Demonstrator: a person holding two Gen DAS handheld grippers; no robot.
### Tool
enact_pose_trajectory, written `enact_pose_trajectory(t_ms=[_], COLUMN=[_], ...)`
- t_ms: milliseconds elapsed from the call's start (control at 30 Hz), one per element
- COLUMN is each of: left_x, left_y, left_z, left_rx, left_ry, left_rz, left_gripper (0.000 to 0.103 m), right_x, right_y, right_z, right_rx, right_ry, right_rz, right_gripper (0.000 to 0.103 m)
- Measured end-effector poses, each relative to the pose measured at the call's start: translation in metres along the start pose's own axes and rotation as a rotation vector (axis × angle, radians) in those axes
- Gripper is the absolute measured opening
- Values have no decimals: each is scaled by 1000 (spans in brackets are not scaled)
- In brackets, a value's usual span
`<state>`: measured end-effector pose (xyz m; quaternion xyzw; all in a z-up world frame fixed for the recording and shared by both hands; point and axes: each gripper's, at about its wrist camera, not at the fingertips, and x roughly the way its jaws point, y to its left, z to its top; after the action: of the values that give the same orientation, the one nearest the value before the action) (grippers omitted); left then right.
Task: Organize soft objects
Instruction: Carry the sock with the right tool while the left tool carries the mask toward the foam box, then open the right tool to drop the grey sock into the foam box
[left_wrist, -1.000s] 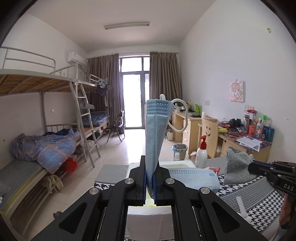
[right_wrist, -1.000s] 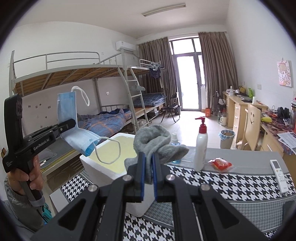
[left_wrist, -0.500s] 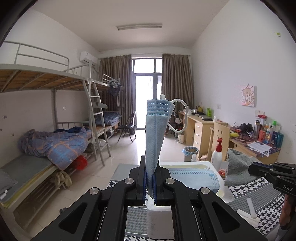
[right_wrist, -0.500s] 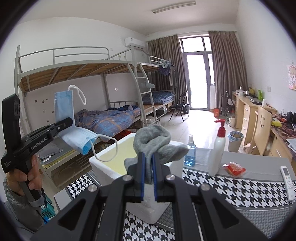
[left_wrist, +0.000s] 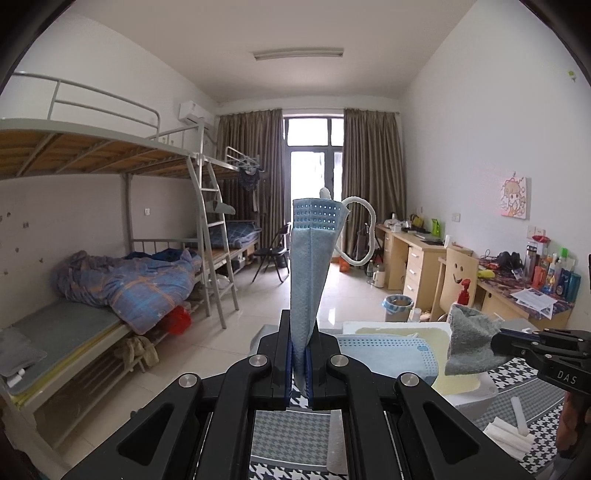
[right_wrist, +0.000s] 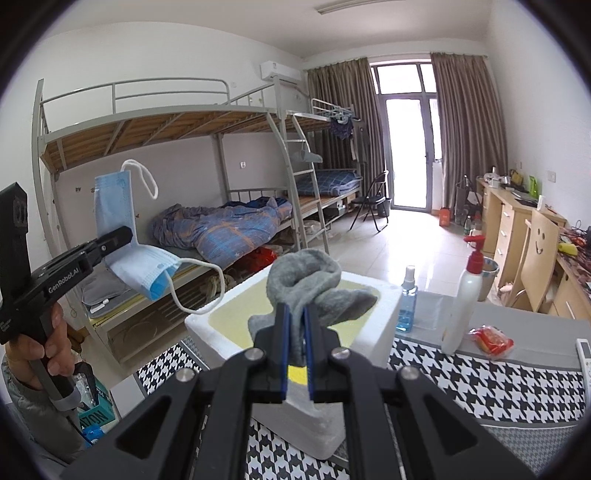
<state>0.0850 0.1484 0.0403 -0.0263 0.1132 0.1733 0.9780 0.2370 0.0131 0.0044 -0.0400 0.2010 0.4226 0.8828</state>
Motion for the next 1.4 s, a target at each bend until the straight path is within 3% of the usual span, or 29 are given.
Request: enact_pose_trajectory(t_ms=[667, 767, 833, 933, 1200, 1400], left_x=[8, 9, 8, 9, 10, 9], left_y=[17, 19, 20, 22, 20, 20], left_z=[-7, -7, -7, -7, -9, -8], left_rx=[-34, -39, -39, -42, -42, -47], left_ry=[24, 26, 25, 30, 33, 30], left_rz=[35, 40, 44, 49, 48, 40], left_gripper=[5, 5, 5, 5, 5, 5], right_x=[39, 41, 41, 39, 35, 29], right_y=[11, 14, 18, 23, 28, 29], right_z=[0, -1, -2, -3, -3, -3], right_rx=[6, -6, -19, -51, -76, -67], right_ry=[86, 94, 85, 75, 59, 43], right_rz=[-3, 9, 12, -1, -1, -16], right_gripper=[11, 36, 61, 76, 99, 102])
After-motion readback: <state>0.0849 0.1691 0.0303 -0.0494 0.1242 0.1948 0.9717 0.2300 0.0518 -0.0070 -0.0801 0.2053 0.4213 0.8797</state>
